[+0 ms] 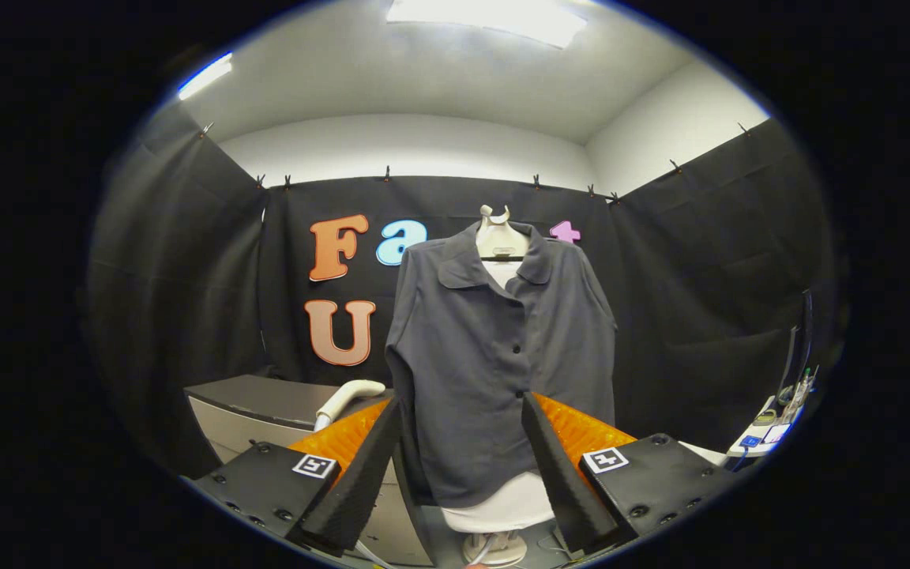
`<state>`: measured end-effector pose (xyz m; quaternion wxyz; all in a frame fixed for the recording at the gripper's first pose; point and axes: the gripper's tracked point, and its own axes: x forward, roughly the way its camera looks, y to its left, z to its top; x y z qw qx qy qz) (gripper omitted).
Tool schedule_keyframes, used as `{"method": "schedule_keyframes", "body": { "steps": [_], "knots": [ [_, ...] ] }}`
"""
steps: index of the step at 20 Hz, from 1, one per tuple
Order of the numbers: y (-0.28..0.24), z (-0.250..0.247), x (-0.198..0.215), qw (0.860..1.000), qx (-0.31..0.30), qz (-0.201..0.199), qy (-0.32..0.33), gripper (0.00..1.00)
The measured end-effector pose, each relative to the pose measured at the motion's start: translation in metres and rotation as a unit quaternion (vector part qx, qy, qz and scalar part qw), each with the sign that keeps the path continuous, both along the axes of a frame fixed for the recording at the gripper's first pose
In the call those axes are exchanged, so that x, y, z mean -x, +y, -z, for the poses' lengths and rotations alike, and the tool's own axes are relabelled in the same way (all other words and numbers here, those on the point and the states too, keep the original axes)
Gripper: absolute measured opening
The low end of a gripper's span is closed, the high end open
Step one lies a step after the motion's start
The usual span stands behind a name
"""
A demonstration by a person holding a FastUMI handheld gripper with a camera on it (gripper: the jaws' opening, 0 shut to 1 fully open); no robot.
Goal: Iron the clothes twice with a garment steamer, once on the left side and once on the right side.
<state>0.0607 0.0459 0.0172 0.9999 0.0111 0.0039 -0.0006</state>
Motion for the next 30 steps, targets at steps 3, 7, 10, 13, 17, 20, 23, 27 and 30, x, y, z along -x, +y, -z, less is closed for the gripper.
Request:
{"method": "schedule_keyframes", "body": {
  "steps": [3, 7, 10, 13, 17, 20, 23, 27, 30],
  "knots": [
    [0.026, -0.014, -0.031, 1.0, -0.004, -0.02, 0.003, 0.97],
    [0.079, -0.018, -0.081, 0.998, -0.009, -0.06, 0.03, 0.97],
    [0.128, -0.014, -0.125, 0.993, -0.02, -0.096, 0.065, 0.98],
    [0.177, -0.001, -0.166, 0.987, -0.028, -0.118, 0.109, 0.98],
    [0.221, 0.039, -0.22, 0.977, 0.001, -0.119, 0.177, 0.98],
    [0.24, 0.084, -0.249, 0.967, 0.009, -0.113, 0.228, 0.97],
    [0.249, 0.137, -0.267, 0.946, 0.0, -0.107, 0.305, 0.98],
    [0.245, 0.181, -0.293, 0.93, -0.002, -0.082, 0.359, 0.98],
    [0.239, 0.19, -0.305, 0.926, 0.008, -0.066, 0.371, 0.98]
  ]
}}
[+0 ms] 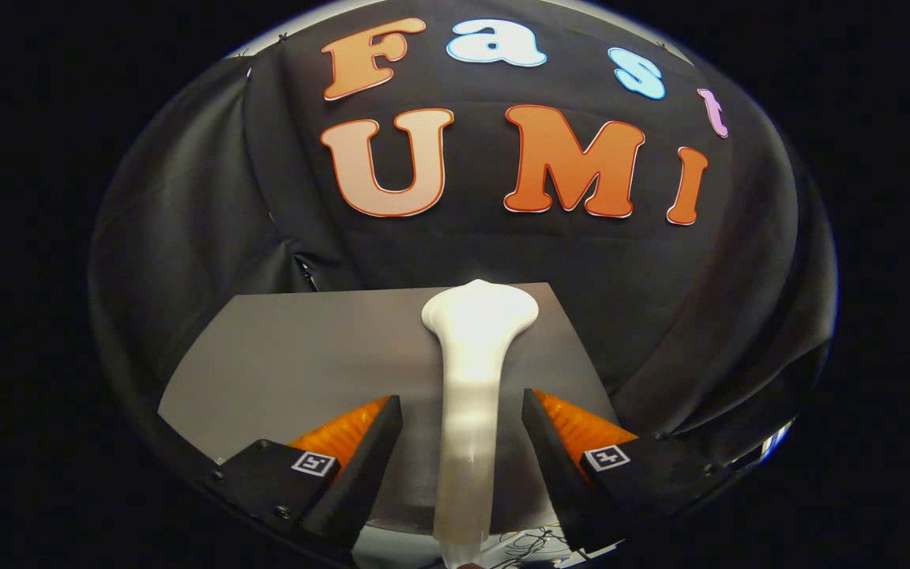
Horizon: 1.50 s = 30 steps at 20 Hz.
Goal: Iron the clothes twice with a garment steamer, once on the left side and once on the right side.
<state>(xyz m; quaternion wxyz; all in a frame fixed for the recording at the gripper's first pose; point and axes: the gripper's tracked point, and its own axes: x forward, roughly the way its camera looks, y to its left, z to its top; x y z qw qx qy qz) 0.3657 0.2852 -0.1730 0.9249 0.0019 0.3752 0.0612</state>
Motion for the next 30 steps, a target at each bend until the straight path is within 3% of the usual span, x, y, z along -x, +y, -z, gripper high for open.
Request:
{"method": "schedule_keyframes", "body": {
  "steps": [6, 8, 13, 15, 18, 22, 26, 30],
  "knots": [
    [0.002, 0.023, -0.006, 0.999, 0.031, -0.015, 0.025, 0.98],
    [0.012, 0.027, -0.005, 0.999, 0.013, -0.028, 0.022, 0.97],
    [0.009, 0.032, -0.012, 1.0, -0.017, -0.025, -0.006, 0.76],
    [0.012, 0.029, -0.013, 0.999, -0.046, -0.013, -0.017, 0.51],
    [0.014, 0.026, -0.013, 0.998, -0.056, -0.023, -0.023, 0.38],
    [0.012, 0.011, -0.012, 0.996, -0.057, -0.027, -0.068, 0.38],
    [0.029, -0.008, 0.019, 0.99, -0.051, -0.08, -0.107, 0.38],
    [0.044, -0.047, 0.065, 0.975, -0.072, -0.135, -0.162, 0.38]
  ]
}}
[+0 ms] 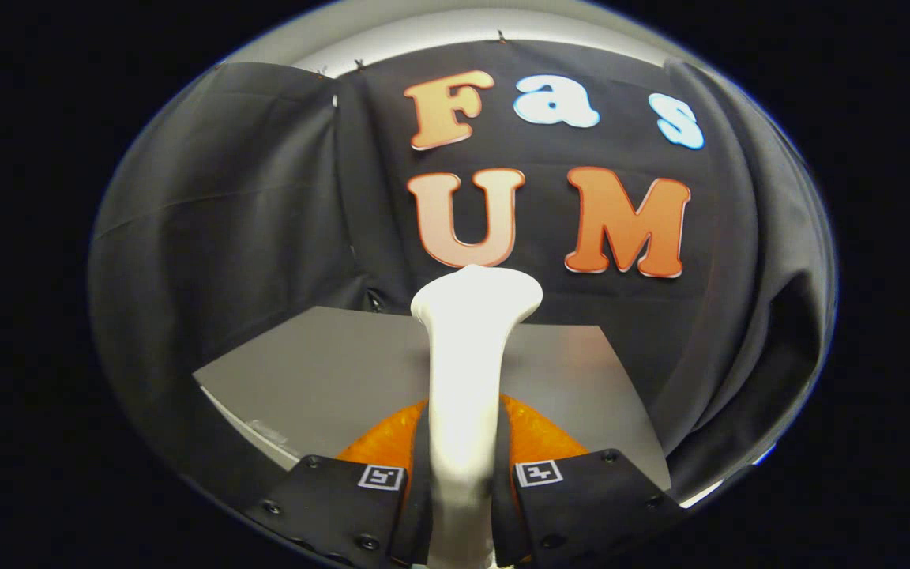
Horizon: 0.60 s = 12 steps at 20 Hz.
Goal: Iron the clothes twice with a garment steamer, once on the left side and once on the right side.
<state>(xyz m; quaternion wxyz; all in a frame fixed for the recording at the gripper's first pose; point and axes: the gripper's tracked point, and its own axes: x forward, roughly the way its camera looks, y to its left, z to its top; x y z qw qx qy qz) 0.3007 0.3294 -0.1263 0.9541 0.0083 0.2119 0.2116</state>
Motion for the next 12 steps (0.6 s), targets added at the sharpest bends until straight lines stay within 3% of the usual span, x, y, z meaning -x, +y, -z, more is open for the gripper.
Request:
{"method": "schedule_keyframes", "body": {
  "steps": [6, 12],
  "knots": [
    [-0.01, -0.08, 0.081, 0.993, -0.056, -0.048, -0.094, 0.37],
    [-0.048, -0.129, 0.13, 0.984, -0.09, -0.076, -0.135, 0.37]
  ]
}}
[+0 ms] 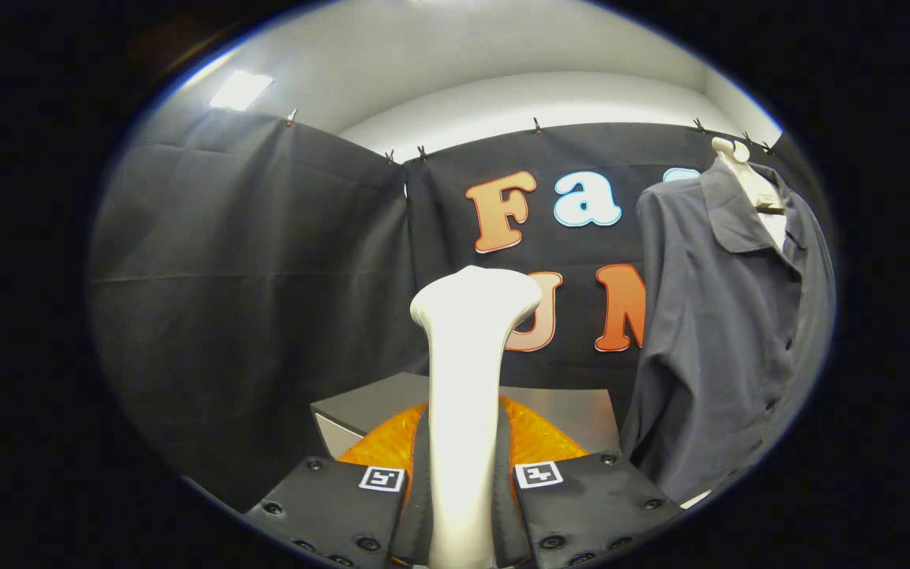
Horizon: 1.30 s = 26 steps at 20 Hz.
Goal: Iron the clothes twice with a garment steamer, once on the left side and once on the right side.
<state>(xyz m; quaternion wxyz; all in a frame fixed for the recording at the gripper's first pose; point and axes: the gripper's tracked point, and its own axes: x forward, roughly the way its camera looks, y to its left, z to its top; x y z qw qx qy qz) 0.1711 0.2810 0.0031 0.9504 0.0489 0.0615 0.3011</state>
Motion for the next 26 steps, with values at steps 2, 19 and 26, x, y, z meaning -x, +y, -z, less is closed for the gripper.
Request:
{"method": "schedule_keyframes", "body": {
  "steps": [2, 19, 26],
  "knots": [
    [-0.027, -0.013, 0.019, 1.0, -0.004, -0.002, -0.01, 0.37],
    [-0.278, -0.017, 0.033, 0.995, -0.018, 0.097, -0.034, 0.37],
    [-0.307, 0.011, -0.004, 0.992, -0.017, 0.116, -0.038, 0.37]
  ]
}}
